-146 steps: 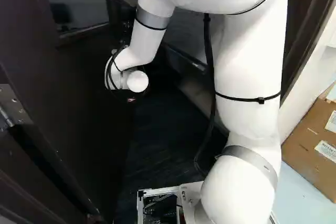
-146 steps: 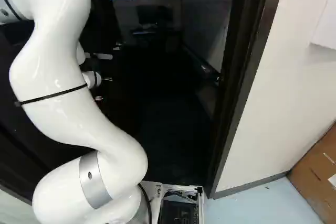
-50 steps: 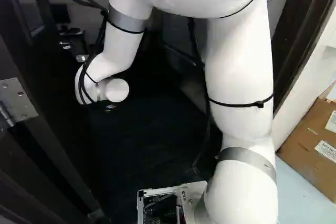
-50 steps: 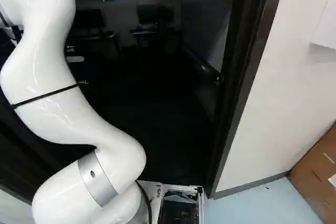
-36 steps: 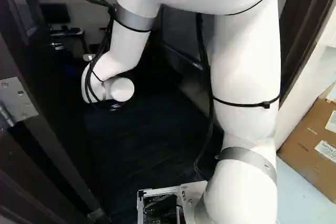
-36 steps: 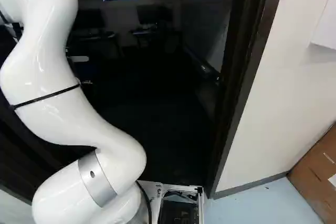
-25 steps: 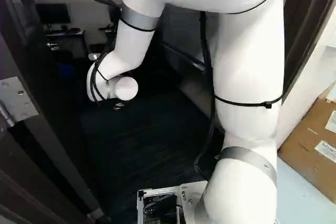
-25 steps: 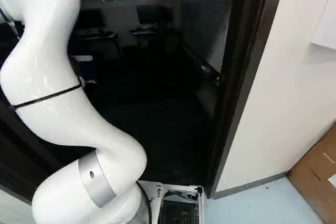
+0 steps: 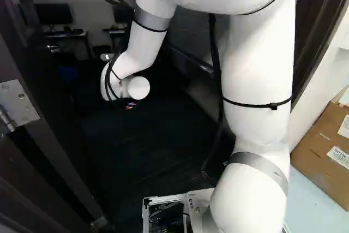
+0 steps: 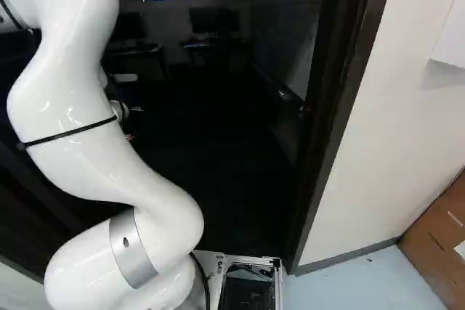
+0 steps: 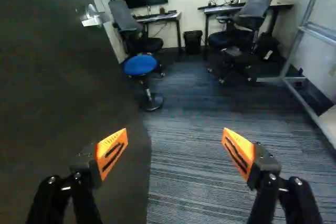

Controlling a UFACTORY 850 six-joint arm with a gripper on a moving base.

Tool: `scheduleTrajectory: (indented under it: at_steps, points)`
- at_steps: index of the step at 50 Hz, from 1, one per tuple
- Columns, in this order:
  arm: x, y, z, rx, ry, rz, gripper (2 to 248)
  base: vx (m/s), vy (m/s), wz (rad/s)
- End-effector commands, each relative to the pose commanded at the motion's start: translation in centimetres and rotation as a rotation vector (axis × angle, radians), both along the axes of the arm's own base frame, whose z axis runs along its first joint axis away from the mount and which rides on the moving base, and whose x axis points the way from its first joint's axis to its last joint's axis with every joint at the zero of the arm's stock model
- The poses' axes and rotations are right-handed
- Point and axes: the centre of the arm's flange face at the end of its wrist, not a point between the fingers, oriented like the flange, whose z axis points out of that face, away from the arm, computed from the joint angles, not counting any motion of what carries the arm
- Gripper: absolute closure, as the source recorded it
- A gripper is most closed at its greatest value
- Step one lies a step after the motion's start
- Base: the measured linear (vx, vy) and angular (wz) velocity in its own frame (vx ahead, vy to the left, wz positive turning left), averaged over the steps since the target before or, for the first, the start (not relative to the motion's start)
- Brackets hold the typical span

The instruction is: Open the door and move inside

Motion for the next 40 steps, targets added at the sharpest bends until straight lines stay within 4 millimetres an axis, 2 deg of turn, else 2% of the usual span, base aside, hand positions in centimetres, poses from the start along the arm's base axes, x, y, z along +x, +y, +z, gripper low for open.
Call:
scheduleTrajectory:
  at_steps: [40]
  points:
    - [3.3, -4.8, 0.1, -0.052, -0.037, 0.000, 3, 0.000, 0.000, 0.000]
